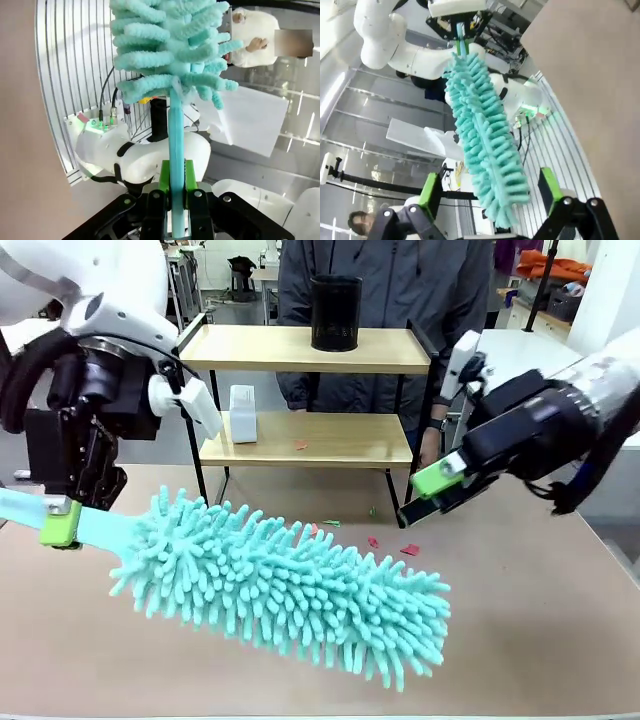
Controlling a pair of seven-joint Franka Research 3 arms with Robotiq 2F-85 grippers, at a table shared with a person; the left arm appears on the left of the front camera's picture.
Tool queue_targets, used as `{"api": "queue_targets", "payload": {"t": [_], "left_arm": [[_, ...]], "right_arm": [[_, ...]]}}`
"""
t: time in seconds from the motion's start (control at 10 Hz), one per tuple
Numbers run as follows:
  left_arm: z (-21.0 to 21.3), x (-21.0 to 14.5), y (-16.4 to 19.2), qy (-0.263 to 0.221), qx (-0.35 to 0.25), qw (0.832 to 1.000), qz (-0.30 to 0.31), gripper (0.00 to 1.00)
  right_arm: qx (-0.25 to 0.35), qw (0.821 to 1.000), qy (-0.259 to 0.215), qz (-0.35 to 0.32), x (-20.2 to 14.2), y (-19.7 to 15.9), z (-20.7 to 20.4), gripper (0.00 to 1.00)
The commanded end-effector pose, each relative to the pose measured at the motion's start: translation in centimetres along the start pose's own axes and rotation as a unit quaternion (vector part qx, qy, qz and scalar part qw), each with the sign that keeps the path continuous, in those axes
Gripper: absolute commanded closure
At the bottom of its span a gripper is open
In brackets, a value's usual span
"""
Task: Clean the shelf.
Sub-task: Hand the Duster back to the human.
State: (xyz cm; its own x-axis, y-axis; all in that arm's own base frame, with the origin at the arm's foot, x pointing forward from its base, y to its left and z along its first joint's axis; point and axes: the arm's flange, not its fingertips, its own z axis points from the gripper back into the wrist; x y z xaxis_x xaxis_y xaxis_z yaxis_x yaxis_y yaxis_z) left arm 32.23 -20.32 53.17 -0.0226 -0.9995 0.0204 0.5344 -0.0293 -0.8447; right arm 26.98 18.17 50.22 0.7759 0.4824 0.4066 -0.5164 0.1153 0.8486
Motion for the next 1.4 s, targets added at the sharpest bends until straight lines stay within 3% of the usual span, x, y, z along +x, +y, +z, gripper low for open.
{"api": "queue_targets", "payload": {"t": [0.0,0.5,1.1,1.2,1.3], "left_arm": [[5.1,-2.4,-2.8,0.002,-0.008,0.999,-0.031,0.88],[5.2,-2.6,-2.5,-0.053,-0.005,0.998,-0.025,0.88],[4.8,-2.2,-2.4,-0.032,-0.015,0.999,-0.033,0.88],[4.7,-1.9,-2.4,-0.029,-0.014,0.999,-0.034,0.88],[4.6,-1.7,-2.4,-0.027,-0.016,0.999,-0.033,0.88]], "right_arm": [[0.023,0.999,0.028,0.014,-0.2,-1.0,-2.4,0.00],[0.018,0.997,0.073,0.004,-1.3,0.2,-6.2,0.00],[0.024,0.997,0.074,0.013,-1.2,0.2,-6.6,0.00],[0.025,0.997,0.074,0.020,-1.3,0.4,-6.7,0.19],[0.027,0.996,0.077,0.020,-1.3,0.5,-6.8,0.59]]}}
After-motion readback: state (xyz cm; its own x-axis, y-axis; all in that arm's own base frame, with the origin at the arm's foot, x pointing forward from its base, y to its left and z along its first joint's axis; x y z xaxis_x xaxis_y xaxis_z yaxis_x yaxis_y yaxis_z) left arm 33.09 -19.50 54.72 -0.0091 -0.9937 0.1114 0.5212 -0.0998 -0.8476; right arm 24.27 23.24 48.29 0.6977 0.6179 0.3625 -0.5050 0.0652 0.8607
